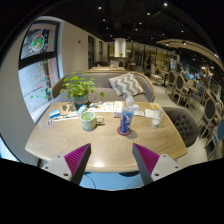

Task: Pour water

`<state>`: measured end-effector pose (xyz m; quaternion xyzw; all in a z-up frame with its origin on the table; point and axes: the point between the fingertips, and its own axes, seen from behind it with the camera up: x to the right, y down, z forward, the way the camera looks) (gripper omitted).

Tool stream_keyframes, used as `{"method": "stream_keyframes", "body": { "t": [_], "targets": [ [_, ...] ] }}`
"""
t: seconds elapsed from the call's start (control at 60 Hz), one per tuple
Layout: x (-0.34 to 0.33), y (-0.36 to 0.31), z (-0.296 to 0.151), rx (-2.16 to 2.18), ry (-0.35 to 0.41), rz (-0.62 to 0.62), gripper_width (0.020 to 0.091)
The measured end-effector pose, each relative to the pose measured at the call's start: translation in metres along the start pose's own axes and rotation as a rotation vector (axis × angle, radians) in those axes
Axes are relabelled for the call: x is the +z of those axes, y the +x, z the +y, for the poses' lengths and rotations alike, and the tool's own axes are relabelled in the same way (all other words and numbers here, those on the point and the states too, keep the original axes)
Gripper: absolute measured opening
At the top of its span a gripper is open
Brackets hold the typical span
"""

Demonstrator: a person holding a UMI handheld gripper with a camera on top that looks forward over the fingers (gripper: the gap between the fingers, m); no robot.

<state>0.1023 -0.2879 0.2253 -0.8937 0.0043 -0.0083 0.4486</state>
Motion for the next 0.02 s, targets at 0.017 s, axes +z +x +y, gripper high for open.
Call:
{"method": "stream_keyframes", "body": {
  "t": [0.017],
  "targets": [
    [-0.0008, -0.0014, -0.0008, 0.005, 0.002, -0.004, 0.0856]
  ]
}}
